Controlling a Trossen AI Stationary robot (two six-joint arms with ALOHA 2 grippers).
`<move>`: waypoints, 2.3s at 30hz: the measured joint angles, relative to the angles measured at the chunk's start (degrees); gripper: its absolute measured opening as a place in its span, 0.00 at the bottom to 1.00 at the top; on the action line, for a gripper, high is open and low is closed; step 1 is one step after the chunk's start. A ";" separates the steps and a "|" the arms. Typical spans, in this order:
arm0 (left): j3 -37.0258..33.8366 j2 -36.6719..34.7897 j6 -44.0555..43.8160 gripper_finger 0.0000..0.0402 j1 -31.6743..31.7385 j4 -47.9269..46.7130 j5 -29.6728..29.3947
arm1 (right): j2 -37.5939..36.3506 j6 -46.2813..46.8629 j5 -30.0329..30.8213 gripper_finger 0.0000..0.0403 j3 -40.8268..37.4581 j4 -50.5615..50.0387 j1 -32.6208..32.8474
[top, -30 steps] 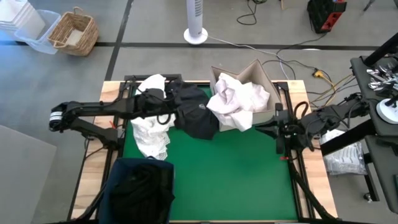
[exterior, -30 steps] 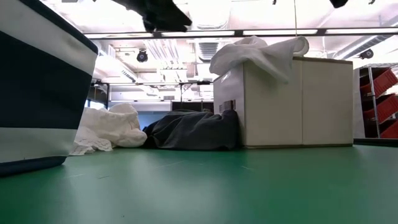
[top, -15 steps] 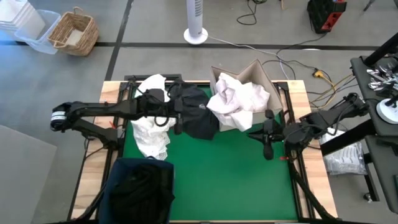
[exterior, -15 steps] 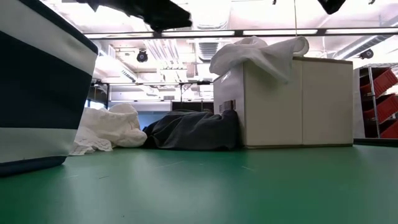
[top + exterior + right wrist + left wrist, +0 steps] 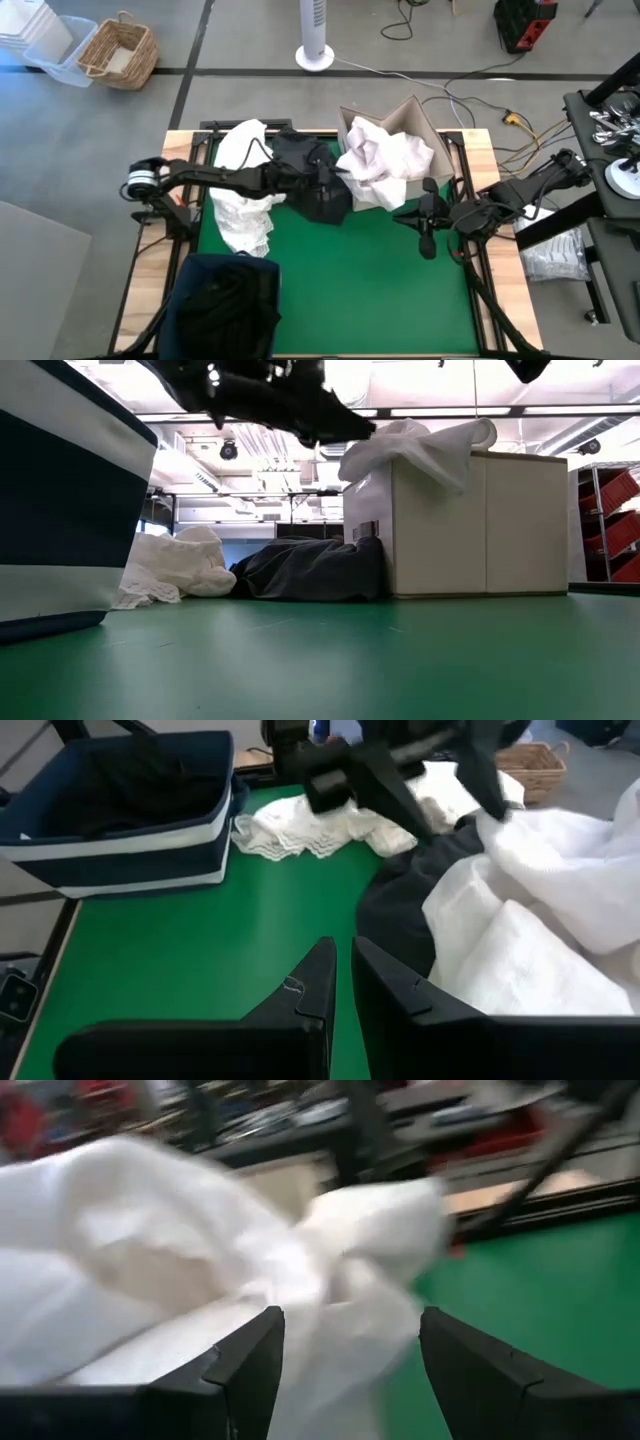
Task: Sort clothes
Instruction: Put the bottom white shirt into the brown laundry organizer
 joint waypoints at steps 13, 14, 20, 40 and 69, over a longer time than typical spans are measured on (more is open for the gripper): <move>1.23 2.55 0.86 0.53 0.64 -0.87 -9.69 | 0.05 -0.14 0.02 0.07 0.14 0.18 0.00; 1.23 2.55 0.83 0.52 0.86 -1.07 -9.73 | 0.06 -0.10 0.02 0.07 0.14 0.25 0.00; 1.23 2.55 0.86 0.38 1.63 -1.62 -9.75 | 0.86 1.33 0.02 0.07 0.14 0.22 0.00; 14.72 2.91 7.50 0.00 2.53 -8.22 -3.34 | 1.78 2.27 0.02 0.07 0.18 0.06 -0.02; 65.71 33.60 -5.12 0.00 16.82 -37.49 15.98 | 1.01 0.77 0.23 0.07 0.54 0.02 -0.01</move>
